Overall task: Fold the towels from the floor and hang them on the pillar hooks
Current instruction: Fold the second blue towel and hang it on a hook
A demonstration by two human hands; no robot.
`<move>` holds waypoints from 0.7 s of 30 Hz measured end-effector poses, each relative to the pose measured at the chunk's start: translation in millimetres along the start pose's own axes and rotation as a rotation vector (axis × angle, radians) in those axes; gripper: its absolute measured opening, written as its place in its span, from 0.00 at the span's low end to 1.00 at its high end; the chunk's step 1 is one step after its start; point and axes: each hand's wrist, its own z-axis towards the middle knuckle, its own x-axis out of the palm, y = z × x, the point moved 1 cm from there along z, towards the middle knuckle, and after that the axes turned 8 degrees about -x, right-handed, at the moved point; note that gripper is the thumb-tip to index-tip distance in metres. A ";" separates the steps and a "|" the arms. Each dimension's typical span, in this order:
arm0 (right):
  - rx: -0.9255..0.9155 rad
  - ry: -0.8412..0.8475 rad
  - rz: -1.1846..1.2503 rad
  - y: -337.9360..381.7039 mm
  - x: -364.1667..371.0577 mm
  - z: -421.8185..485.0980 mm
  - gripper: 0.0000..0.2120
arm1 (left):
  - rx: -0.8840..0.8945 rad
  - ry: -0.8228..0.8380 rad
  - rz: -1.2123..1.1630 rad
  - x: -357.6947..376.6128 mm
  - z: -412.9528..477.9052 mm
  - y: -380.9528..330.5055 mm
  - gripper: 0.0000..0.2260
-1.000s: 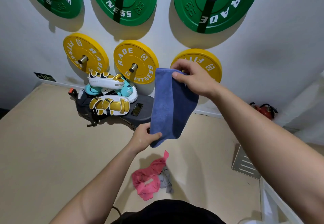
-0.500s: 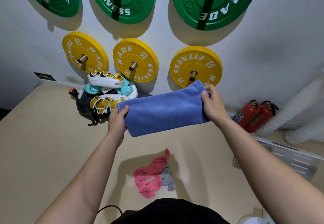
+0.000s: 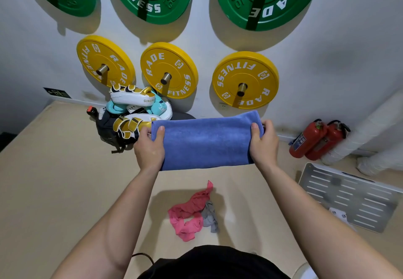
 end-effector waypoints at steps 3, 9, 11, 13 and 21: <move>0.011 -0.053 -0.080 -6.6 5.2 -5.2 0.08 | -0.064 0.005 -0.003 6.0 -3.7 0.1 0.17; 0.099 -0.009 0.028 -4.7 16.4 -18.6 0.11 | -0.059 0.137 -0.022 21.6 -18.5 2.7 0.16; 0.131 0.037 0.134 1.7 23.1 -25.9 0.11 | -0.024 0.193 -0.012 28.8 -29.4 1.2 0.16; 0.166 0.110 0.210 9.0 30.2 -32.3 0.09 | -0.018 0.248 -0.017 37.3 -40.1 -0.1 0.16; 0.117 0.345 0.253 21.4 51.4 -52.0 0.02 | -0.039 0.447 -0.074 61.2 -66.9 -5.5 0.07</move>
